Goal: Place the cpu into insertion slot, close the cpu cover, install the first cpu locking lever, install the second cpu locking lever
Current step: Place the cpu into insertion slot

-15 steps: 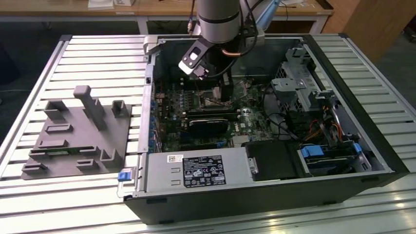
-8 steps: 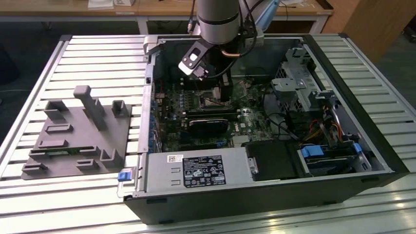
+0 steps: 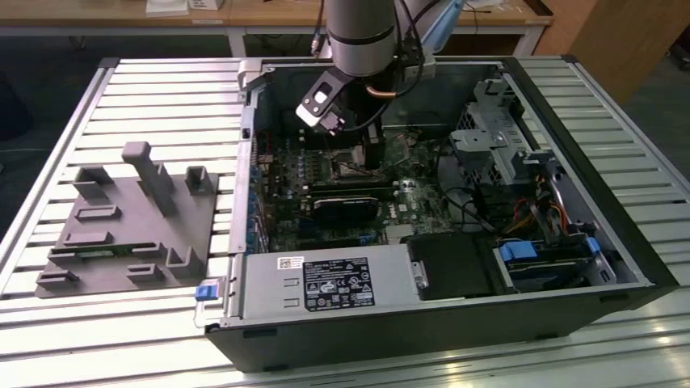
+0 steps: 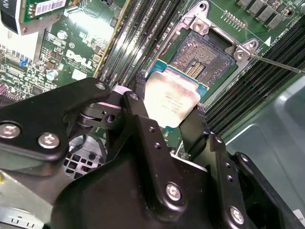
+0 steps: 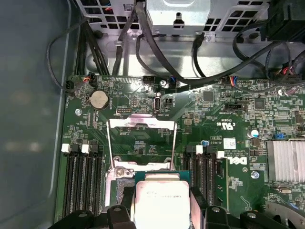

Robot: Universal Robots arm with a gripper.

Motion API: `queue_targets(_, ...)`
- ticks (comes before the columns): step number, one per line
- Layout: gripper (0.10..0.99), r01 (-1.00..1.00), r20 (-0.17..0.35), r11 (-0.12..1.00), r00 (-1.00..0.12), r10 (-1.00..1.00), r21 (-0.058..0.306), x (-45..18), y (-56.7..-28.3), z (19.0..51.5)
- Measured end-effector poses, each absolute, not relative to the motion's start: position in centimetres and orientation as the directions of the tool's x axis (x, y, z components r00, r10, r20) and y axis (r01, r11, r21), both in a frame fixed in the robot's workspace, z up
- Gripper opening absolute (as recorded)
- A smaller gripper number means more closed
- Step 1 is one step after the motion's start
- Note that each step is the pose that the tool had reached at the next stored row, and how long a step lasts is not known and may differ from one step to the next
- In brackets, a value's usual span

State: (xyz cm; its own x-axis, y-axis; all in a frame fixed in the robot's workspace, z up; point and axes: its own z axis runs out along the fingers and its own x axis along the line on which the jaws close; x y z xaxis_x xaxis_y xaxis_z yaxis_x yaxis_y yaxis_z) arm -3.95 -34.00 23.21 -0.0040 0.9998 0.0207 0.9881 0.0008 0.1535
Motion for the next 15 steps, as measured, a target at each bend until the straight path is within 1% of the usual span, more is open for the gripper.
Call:
queue_targets(6,0.541,0.988,0.021,0.001,-0.004,1.000,0.154,-3.99,-33.42,22.95)
queue_targets(15,0.541,0.988,0.020,0.001,-0.004,1.000,0.154,-4.31,-33.34,22.55)
